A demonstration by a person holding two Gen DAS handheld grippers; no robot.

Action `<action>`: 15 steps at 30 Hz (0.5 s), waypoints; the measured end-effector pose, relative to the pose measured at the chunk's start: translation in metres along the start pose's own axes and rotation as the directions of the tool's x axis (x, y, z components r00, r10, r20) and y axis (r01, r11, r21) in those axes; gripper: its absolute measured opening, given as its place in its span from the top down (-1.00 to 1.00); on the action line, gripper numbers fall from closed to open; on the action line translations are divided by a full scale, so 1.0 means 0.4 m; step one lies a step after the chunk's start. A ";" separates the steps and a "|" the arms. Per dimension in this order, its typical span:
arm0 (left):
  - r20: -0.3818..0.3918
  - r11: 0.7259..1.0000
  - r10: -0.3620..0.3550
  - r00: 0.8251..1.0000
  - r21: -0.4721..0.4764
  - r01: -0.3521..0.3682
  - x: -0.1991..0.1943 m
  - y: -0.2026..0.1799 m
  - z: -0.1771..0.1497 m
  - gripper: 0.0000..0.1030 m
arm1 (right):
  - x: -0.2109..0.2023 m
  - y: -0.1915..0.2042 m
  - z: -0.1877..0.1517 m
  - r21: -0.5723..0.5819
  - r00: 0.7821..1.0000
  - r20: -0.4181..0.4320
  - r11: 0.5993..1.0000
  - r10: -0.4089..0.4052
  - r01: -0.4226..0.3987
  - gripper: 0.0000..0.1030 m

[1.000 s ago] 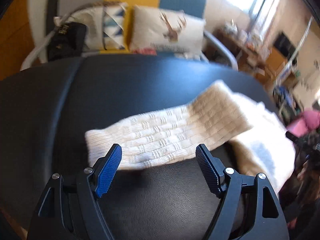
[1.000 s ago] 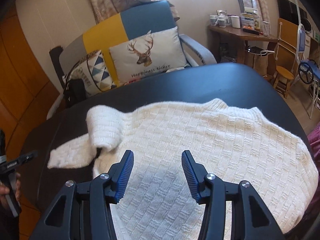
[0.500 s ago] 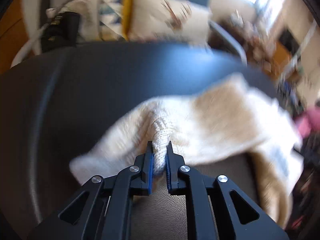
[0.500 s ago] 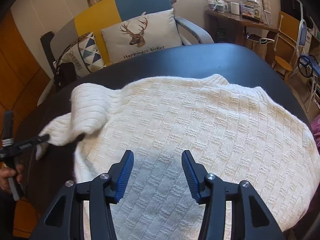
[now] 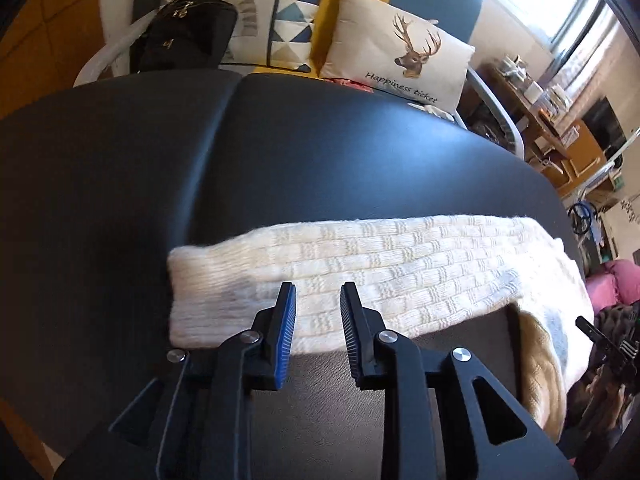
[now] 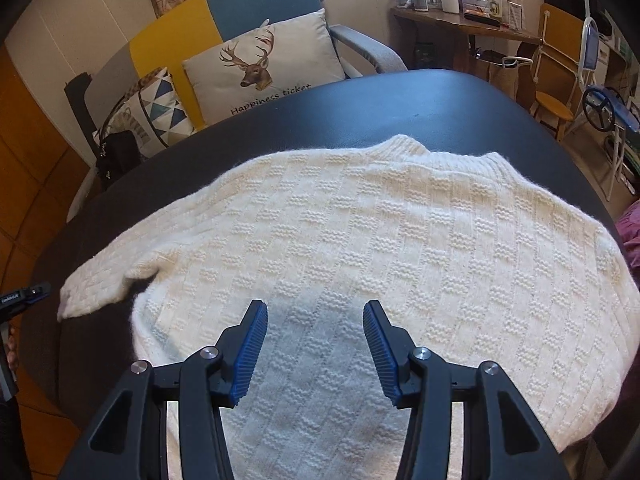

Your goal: Fold clothes

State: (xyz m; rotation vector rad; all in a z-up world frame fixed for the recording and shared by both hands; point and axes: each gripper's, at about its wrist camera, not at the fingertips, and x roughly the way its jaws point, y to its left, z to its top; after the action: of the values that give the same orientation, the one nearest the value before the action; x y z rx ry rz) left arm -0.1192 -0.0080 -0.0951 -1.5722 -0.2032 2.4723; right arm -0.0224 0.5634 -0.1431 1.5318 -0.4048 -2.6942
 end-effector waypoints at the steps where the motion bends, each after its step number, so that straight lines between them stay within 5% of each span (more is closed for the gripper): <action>1: -0.007 1.000 0.000 1.000 0.015 0.000 0.011 -0.016 0.006 0.45 | 0.002 -0.008 0.003 0.000 1.000 -0.007 1.000 -0.014 0.014 0.02; 3: -0.053 0.998 0.015 0.998 0.069 -0.011 0.060 -0.064 0.027 0.20 | 0.005 -0.026 0.009 -0.006 0.998 -0.020 0.999 -0.052 0.052 0.02; 7: -0.149 0.975 0.163 0.975 0.179 -0.136 0.201 -0.134 0.025 0.14 | 0.009 -0.066 0.029 -0.009 0.995 -0.034 0.995 -0.096 0.095 0.01; 8: -0.096 0.953 0.217 0.971 0.237 -0.189 0.210 -0.160 0.016 0.13 | 0.009 -0.076 0.036 -0.009 0.995 -0.034 0.995 -0.097 0.097 0.00; 9: -0.045 0.925 0.260 0.965 0.297 -0.236 0.214 -0.186 0.007 0.20 | 0.013 -0.082 0.044 -0.011 0.994 -0.037 0.995 -0.099 0.099 0.00; 10: -0.025 0.914 0.271 0.962 0.321 -0.249 0.219 -0.201 -0.002 0.67 | 0.019 -0.085 0.051 -0.018 0.993 -0.045 0.994 -0.105 0.104 -0.01; 11: -0.010 0.917 0.266 0.964 0.311 -0.250 0.217 -0.202 -0.002 0.84 | 0.032 -0.083 0.058 -0.029 0.992 -0.058 0.994 -0.109 0.107 -0.01; 15: 0.037 0.959 0.217 0.975 0.176 -0.220 0.195 -0.147 0.024 0.89 | 0.130 -0.053 0.075 -0.127 0.974 -0.148 0.980 -0.171 0.152 0.00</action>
State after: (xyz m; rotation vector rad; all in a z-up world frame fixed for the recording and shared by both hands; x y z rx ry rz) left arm -0.1542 0.0680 -0.1461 -1.5726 0.1976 2.5822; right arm -0.0723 0.5830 -0.1770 1.8007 -0.1223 -2.6291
